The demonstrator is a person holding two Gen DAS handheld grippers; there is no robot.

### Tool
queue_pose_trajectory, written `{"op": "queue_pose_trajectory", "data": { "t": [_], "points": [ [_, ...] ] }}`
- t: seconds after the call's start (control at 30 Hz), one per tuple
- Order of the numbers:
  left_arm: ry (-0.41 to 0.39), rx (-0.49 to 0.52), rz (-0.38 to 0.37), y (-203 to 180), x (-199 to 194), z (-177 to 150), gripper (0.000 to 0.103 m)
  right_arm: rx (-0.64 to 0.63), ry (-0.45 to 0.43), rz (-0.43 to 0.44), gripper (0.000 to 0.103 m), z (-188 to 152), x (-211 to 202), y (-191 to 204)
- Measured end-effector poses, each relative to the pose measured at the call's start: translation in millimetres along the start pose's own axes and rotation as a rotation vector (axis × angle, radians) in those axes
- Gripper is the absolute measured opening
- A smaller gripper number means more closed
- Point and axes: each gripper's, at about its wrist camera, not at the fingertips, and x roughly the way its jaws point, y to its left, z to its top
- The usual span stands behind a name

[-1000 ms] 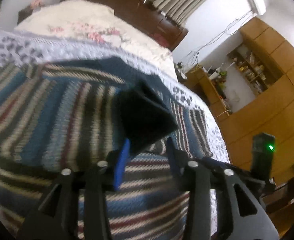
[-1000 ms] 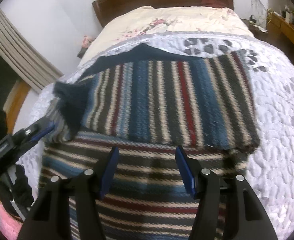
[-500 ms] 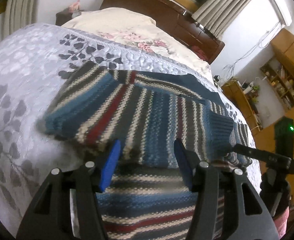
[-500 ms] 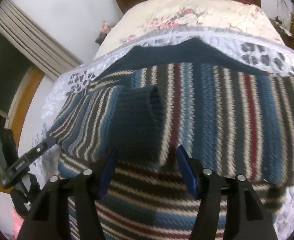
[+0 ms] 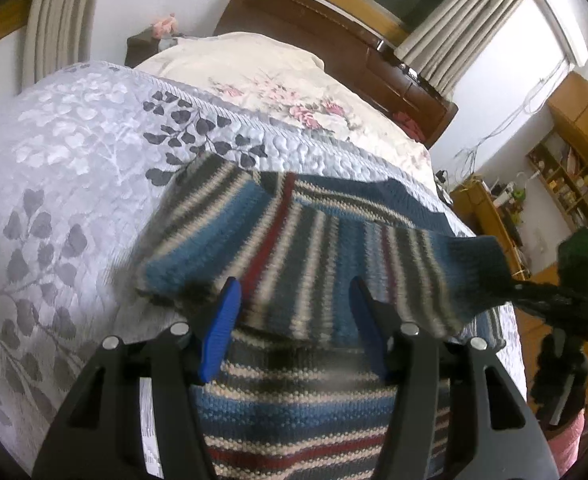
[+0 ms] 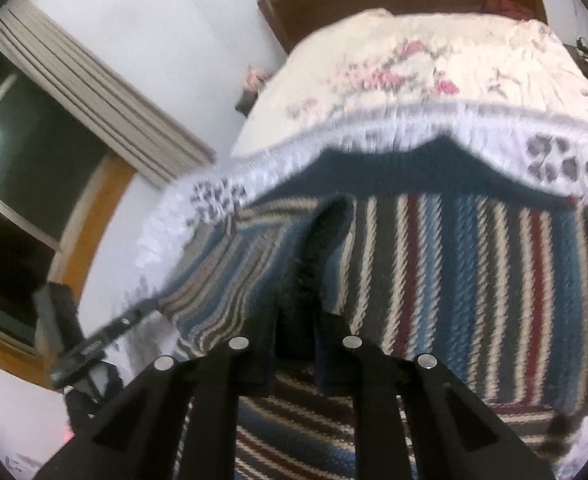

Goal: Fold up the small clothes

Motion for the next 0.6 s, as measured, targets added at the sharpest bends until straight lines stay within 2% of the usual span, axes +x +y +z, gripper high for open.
{"op": "queue_pose_trajectory", "data": {
  "t": [0.13, 0.23, 0.27, 0.37, 0.47, 0.53, 0.6],
  "points": [
    [-0.008, 0.022, 0.012, -8, 3, 4, 0.056, 0.003, -0.075, -0.012, 0.014, 11, -37, -11],
    [0.000, 0.042, 0.011, -17, 9, 6, 0.056, 0.014, -0.119, -0.070, 0.013, 14, -58, -30],
    [0.004, 0.046, 0.010, -20, 11, 6, 0.056, 0.025, -0.131, -0.081, 0.010, 14, -64, -37],
    [0.022, 0.068, 0.009, -29, 21, 5, 0.056, 0.103, -0.163, -0.108, 0.010, 12, -76, -69],
    [0.061, 0.091, 0.029, -35, 39, 2, 0.057, 0.158, -0.129, -0.192, 0.010, 2, -72, -100],
    [0.078, 0.096, 0.040, -36, 47, -1, 0.057, 0.166, -0.094, -0.192, 0.012, -4, -64, -109],
    [0.083, 0.102, 0.041, -38, 50, -3, 0.057, 0.172, -0.059, -0.155, 0.019, -11, -53, -110]
  ]
}}
